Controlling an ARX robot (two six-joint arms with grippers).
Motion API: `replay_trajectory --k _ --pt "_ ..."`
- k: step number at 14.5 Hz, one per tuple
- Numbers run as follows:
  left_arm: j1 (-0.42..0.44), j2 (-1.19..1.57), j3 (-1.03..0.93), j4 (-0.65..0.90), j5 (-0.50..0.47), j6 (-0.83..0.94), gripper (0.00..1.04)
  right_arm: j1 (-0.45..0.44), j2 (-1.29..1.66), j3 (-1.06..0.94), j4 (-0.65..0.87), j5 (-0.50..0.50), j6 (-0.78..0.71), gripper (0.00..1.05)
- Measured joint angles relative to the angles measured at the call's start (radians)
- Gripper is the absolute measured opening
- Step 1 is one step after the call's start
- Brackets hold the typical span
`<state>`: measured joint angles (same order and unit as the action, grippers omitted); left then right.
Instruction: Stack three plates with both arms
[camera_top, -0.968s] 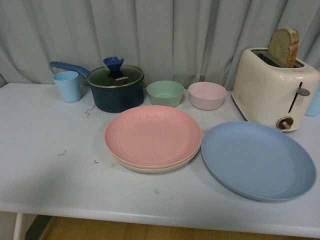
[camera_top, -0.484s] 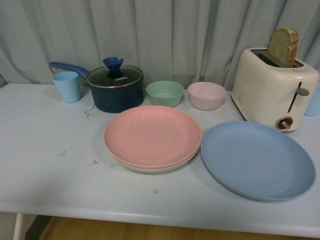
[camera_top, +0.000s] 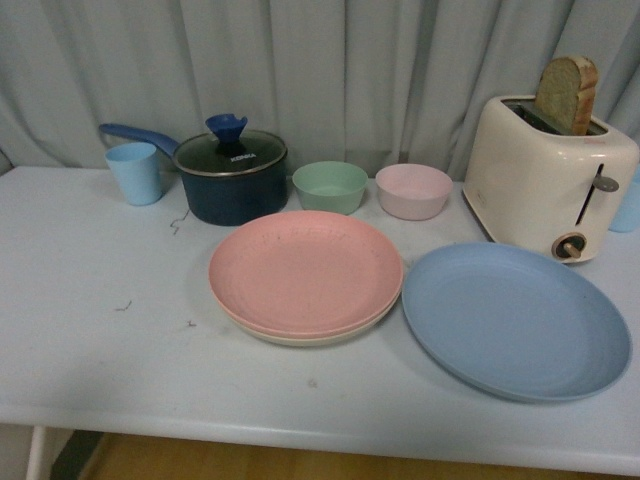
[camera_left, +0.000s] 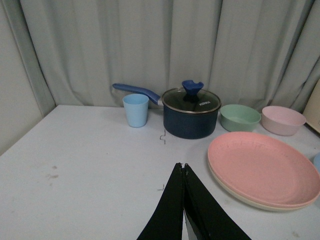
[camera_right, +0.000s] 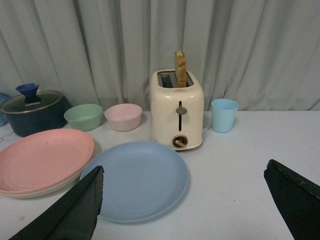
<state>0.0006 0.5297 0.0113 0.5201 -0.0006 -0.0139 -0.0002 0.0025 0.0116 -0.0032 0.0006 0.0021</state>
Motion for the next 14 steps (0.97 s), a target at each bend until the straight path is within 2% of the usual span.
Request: replay_trajectory --k 3,10,11,12,14 --pt "0.0 -0.127 0.0 -0.119 0.0 0.0 0.02 0.0 0.0 0.0 0.0 0.0 0.0 0.98" --pt "0.0 -0.289 0.0 -0.278 0.0 0.0 0.02 0.0 0.0 0.0 0.0 0.0 0.0 0.98" --pt "0.0 -0.341 0.0 -0.332 0.0 0.0 0.02 0.0 0.0 0.0 0.0 0.0 0.0 0.98" --pt "0.0 -0.516 0.0 -0.528 0.0 0.0 0.02 0.0 0.0 0.0 0.0 0.0 0.0 0.98" --pt "0.0 -0.526 0.0 -0.525 0.0 0.0 0.02 0.0 0.0 0.0 0.0 0.0 0.0 0.98"
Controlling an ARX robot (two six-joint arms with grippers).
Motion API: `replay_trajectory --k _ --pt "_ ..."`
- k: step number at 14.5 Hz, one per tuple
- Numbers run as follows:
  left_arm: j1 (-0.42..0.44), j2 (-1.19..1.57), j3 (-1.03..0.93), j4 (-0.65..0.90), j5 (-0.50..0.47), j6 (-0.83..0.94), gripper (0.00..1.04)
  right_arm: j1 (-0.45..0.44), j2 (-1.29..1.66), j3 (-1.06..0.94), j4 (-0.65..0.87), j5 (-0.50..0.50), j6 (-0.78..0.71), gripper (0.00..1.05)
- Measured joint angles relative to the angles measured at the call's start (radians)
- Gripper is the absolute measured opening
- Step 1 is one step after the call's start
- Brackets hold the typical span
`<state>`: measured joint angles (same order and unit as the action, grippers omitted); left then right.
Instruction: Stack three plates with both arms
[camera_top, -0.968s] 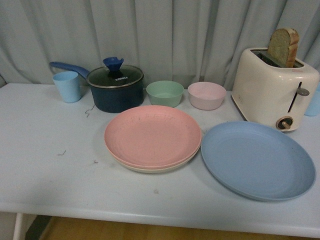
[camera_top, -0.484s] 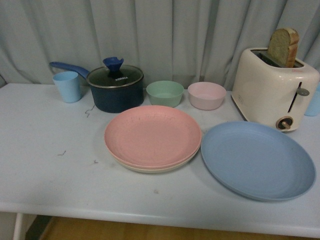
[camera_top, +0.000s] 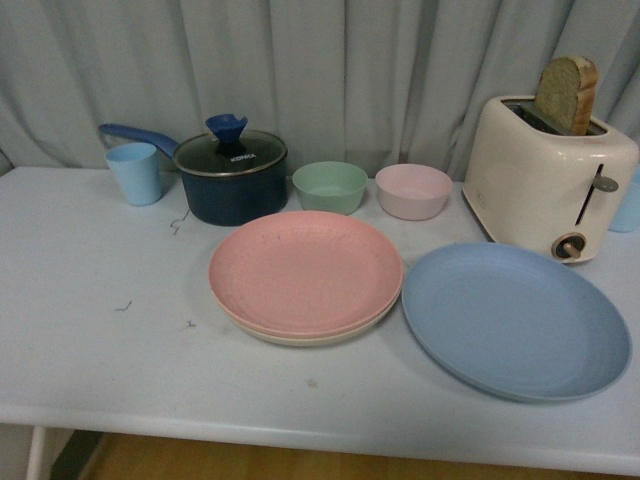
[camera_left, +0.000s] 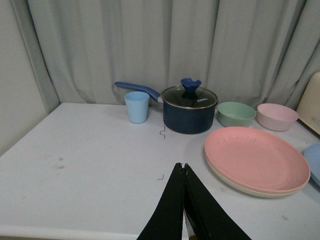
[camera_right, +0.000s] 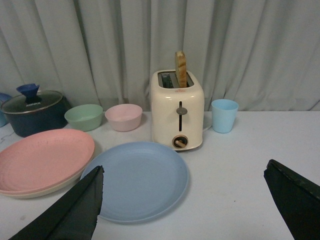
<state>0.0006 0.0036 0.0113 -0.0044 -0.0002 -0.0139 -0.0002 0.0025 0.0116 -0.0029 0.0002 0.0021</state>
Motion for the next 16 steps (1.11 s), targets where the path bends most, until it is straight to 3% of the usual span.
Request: replay_trajectory --k 10,16 --pt "0.0 0.0 0.0 0.001 0.0 0.0 0.03 0.0 0.0 0.0 0.0 0.0 0.0 0.98" --pt "0.0 0.0 0.0 0.001 0.0 0.0 0.95 0.0 0.0 0.0 0.0 0.0 0.0 0.98"
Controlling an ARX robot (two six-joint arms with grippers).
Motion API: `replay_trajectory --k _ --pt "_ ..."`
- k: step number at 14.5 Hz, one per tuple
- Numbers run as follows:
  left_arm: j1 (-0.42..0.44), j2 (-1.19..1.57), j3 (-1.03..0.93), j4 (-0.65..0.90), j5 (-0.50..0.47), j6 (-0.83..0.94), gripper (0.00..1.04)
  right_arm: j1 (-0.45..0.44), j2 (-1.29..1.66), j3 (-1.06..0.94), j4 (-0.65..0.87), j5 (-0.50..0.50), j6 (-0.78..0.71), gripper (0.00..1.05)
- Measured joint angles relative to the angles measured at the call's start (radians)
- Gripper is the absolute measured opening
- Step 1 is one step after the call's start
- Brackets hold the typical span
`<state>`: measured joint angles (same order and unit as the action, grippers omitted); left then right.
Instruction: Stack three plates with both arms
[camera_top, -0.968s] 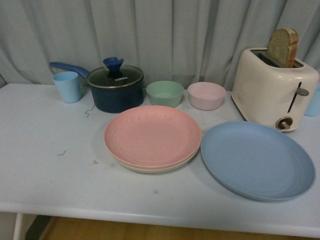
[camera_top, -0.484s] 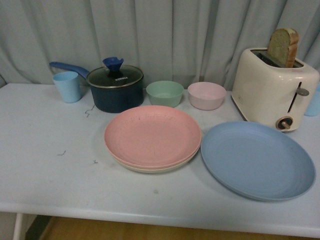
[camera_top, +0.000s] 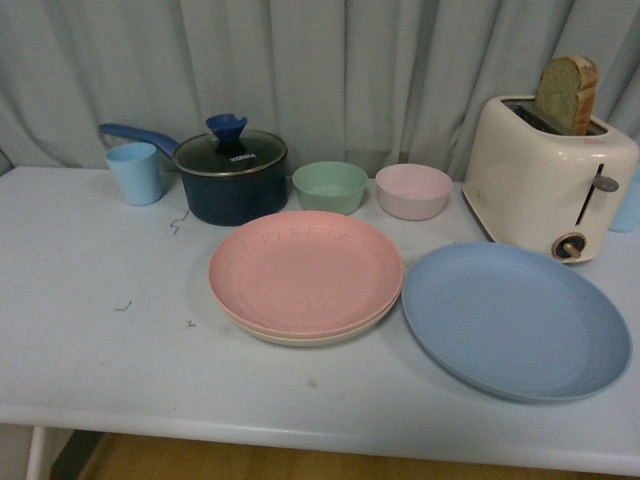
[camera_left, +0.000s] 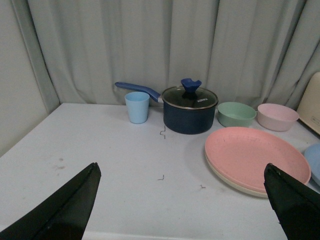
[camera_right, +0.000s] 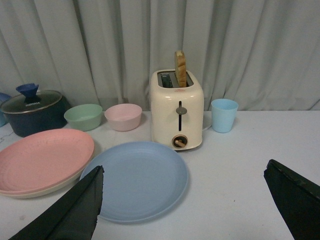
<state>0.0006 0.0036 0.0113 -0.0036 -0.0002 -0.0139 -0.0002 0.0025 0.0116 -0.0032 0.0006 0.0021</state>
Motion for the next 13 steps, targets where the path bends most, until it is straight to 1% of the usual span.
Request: replay_trajectory --k 1,8,9,10,13 --pt "0.0 0.0 0.0 0.0 0.0 0.001 0.97 0.0 0.0 0.0 0.0 0.0 0.0 0.98" --pt "0.0 0.0 0.0 0.0 0.0 0.001 0.98 0.0 0.0 0.0 0.0 0.0 0.0 0.98" --pt "0.0 0.0 0.0 0.0 0.0 0.001 0.98 -0.007 0.004 -0.001 0.013 -0.023 0.01 0.98" --pt "0.0 0.0 0.0 0.0 0.002 0.001 0.98 -0.165 0.121 -0.003 0.265 -0.338 0.14 0.98" --pt "0.0 0.0 0.0 0.0 -0.001 0.001 0.98 -0.248 0.232 -0.003 0.374 -0.498 0.24 0.98"
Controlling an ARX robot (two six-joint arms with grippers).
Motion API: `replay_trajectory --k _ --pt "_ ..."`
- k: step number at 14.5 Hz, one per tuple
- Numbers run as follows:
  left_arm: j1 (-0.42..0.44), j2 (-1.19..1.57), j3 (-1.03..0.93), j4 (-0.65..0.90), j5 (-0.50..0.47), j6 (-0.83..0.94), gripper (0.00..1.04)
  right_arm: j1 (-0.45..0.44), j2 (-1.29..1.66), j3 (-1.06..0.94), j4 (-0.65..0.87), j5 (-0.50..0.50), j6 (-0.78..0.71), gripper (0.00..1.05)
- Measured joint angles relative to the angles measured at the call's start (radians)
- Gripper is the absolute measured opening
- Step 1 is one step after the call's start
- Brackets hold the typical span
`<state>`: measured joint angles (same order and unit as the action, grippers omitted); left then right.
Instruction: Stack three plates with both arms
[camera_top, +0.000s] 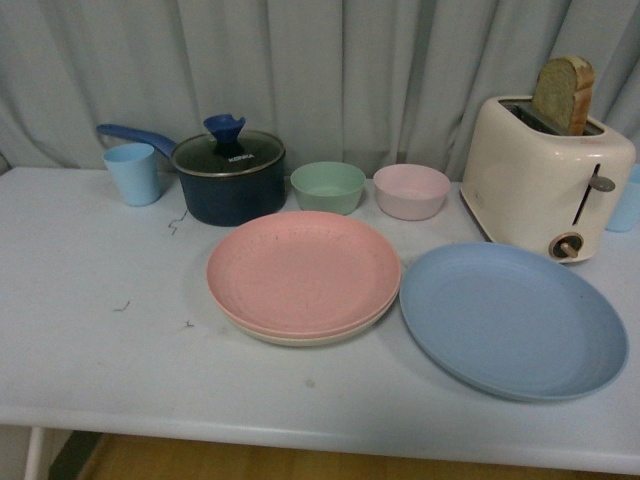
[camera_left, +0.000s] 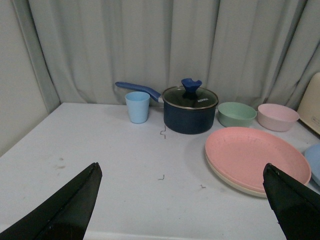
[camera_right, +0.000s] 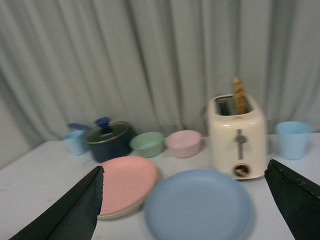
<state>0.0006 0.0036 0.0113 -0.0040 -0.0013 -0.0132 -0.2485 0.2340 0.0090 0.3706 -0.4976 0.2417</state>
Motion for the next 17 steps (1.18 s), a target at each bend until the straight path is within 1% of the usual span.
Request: replay_trajectory --k 1,2,3,4,5,7,8,9,10,11,12,13,17 --pt "0.0 0.0 0.0 0.0 0.001 0.0 0.98 -0.008 0.021 0.0 0.026 -0.024 0.014 0.98" --pt "0.0 0.0 0.0 0.0 0.001 0.0 0.98 -0.026 0.086 0.0 0.101 -0.086 0.051 0.98" --pt "0.0 0.0 0.0 0.0 0.001 0.0 0.98 -0.037 0.127 0.001 0.146 -0.117 0.069 0.98" --pt "0.0 0.0 0.0 0.0 0.001 0.0 0.98 -0.059 0.235 0.002 0.259 -0.148 0.106 0.98" --pt "0.0 0.0 0.0 0.0 0.001 0.0 0.98 -0.089 0.405 0.006 0.418 -0.119 0.13 0.98" --pt "0.0 0.0 0.0 0.0 0.001 0.0 0.98 -0.099 0.674 0.074 0.602 0.005 0.134 0.98" --pt "0.0 0.0 0.0 0.0 0.001 0.0 0.98 -0.098 0.779 0.129 0.645 0.068 0.13 0.98" --pt "0.0 0.0 0.0 0.0 0.001 0.0 0.98 -0.084 0.898 0.204 0.664 0.158 0.116 0.98" --pt "0.0 0.0 0.0 0.0 0.001 0.0 0.98 0.023 1.304 0.463 0.471 0.469 0.023 0.98" --pt "0.0 0.0 0.0 0.0 0.001 0.0 0.98 0.148 1.556 0.747 0.173 0.64 -0.029 0.98" --pt "0.0 0.0 0.0 0.0 0.001 0.0 0.98 0.238 1.687 0.9 -0.035 0.686 -0.033 0.98" --pt "0.0 0.0 0.0 0.0 0.001 0.0 0.98 0.297 1.816 0.996 -0.164 0.691 -0.018 0.98" --pt "0.0 0.0 0.0 0.0 0.001 0.0 0.98 0.323 1.887 1.047 -0.213 0.694 0.024 0.98"
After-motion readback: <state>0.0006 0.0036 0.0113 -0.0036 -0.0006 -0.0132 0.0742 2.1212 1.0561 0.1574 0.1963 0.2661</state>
